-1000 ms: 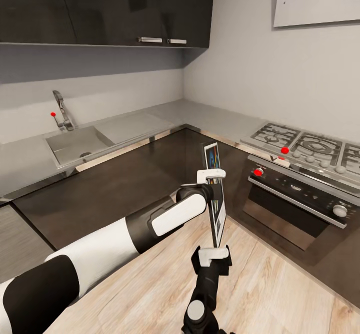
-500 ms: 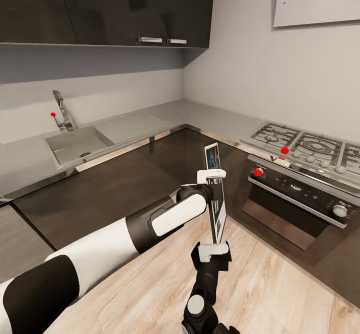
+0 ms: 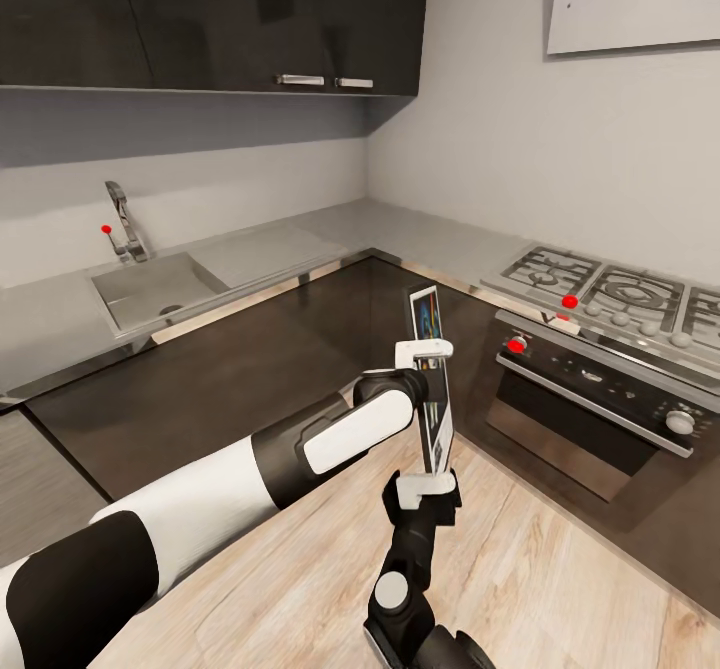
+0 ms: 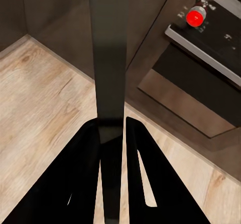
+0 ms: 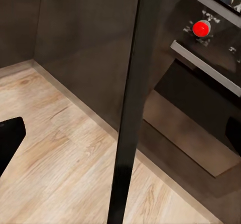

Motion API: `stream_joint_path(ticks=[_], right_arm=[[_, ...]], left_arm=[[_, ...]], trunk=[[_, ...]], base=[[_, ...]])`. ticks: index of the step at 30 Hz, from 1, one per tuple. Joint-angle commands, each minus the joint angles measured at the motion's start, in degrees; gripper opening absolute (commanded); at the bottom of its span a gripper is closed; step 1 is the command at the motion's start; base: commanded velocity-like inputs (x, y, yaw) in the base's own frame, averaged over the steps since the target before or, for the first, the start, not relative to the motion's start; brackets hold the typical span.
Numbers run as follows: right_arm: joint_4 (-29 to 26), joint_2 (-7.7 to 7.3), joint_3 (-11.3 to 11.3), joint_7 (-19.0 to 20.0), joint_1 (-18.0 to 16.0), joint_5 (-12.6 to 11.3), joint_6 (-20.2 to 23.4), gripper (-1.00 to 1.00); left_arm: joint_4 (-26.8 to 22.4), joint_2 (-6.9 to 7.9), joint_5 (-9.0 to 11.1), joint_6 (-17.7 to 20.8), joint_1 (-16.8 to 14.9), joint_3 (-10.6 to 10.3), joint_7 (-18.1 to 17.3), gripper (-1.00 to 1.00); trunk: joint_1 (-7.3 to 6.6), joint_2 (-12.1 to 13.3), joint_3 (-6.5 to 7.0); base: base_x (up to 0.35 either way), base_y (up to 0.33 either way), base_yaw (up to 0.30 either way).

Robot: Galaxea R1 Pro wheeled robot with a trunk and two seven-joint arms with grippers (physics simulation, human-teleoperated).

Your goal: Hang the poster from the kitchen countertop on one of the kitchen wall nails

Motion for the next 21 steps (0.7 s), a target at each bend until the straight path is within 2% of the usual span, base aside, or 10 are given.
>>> stream_joint_path(ticks=[1, 8, 14, 16, 21], right_arm=[[0.0, 0.0, 0.0, -0.2, -0.1, 0.3, 0.6, 1.0], [2.6, 0.0, 0.0, -0.1, -2.1, 0.3, 0.5, 1.0], [3.3, 0.0, -0.1, -0.1, -2.6, -2.9, 0.4, 1.0], [3.4, -0.05, -0.1, -0.1, -2.7, -5.3, 0.3, 1.0], [3.5, -0.08, -0.1, -0.1, -2.7, -6.0, 0.2, 1.0]], left_arm=[[-0.1, 0.0, 0.0, 0.3, -0.1, -0.1, 0.4, -1.0], [-0.2, 0.0, 0.0, 0.3, -0.1, -0.1, 0.4, -1.0], [-0.2, 0.0, 0.0, 0.3, -0.1, -0.1, 0.4, -1.0], [-0.2, 0.0, 0.1, 0.4, -0.1, -0.1, 0.4, -1.0], [-0.2, 0.0, 0.1, 0.4, -0.1, -0.1, 0.4, -1.0]], trunk=[[0.0, 0.0, -0.06], [0.0, 0.0, -0.06], [0.0, 0.0, -0.06], [0.0, 0.0, -0.06], [0.0, 0.0, -0.06]], base=[[0.0, 0.0, 0.0], [0.0, 0.0, 0.0], [0.0, 0.0, 0.0], [0.0, 0.0, 0.0], [0.0, 0.0, 0.0]])
